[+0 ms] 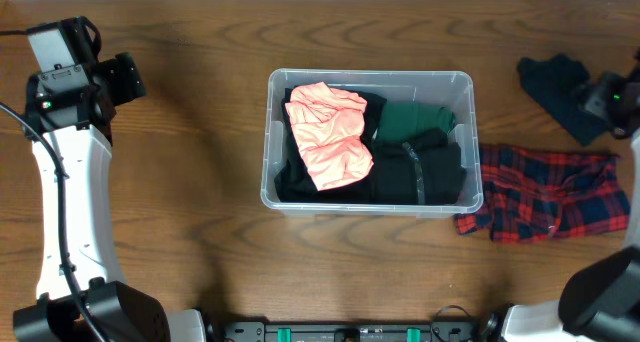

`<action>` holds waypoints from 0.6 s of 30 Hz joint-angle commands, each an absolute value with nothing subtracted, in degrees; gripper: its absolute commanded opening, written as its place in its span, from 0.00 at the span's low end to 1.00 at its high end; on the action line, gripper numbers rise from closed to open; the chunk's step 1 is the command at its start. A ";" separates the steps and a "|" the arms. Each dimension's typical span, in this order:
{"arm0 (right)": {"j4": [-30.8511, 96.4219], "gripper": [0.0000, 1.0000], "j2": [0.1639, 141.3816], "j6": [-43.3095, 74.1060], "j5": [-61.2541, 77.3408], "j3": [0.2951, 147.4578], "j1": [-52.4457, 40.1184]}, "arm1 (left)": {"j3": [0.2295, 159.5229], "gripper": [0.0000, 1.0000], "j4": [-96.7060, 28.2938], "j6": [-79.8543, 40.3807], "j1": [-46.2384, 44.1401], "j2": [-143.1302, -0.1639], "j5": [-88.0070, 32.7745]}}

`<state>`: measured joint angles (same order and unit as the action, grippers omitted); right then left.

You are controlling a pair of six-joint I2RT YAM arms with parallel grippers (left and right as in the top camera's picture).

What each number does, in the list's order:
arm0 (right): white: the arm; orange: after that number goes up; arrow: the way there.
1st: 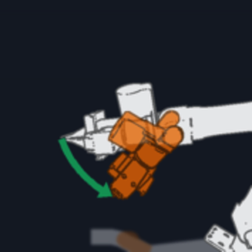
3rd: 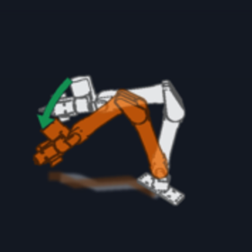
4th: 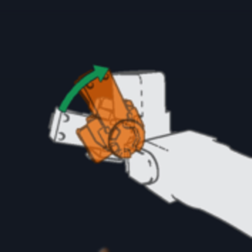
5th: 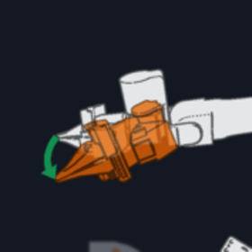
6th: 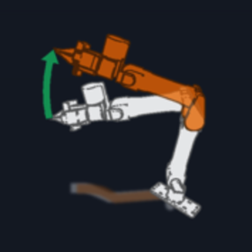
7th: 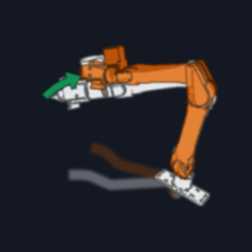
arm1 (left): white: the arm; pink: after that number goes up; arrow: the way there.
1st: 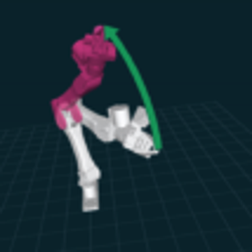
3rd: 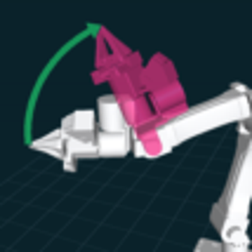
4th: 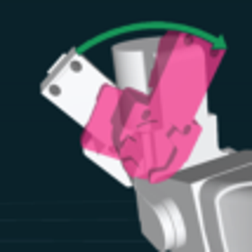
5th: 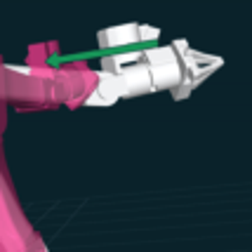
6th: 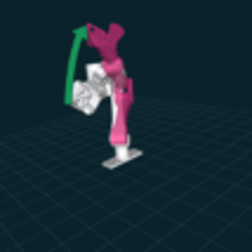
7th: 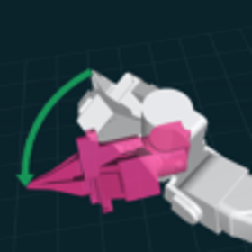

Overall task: Pack container
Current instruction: 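Withdraw the right gripper to the black taped bundle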

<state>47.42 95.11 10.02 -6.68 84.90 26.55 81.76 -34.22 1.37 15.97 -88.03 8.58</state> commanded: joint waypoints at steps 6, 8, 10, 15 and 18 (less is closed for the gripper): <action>40.71 0.62 106.63 11.33 10.79 85.03 38.24 | 81.97 0.98 -34.26 1.43 16.10 -88.07 9.08; 37.67 0.61 109.32 11.29 13.15 85.03 39.35 | 81.97 0.98 -34.28 1.43 16.10 -88.07 9.08; 35.24 0.60 111.70 11.09 12.91 85.03 39.79 | 81.97 0.98 -34.28 1.43 16.10 -88.07 9.08; 29.36 0.58 116.53 11.09 13.15 85.03 39.33 | 81.97 0.98 -34.28 1.43 16.10 -88.07 9.06; 26.48 0.58 118.37 11.09 13.13 85.03 38.59 | 81.97 0.98 -34.28 1.43 16.10 -88.07 9.08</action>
<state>27.81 116.95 10.70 11.60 84.88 39.46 81.78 -34.22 1.37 15.97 -88.03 8.58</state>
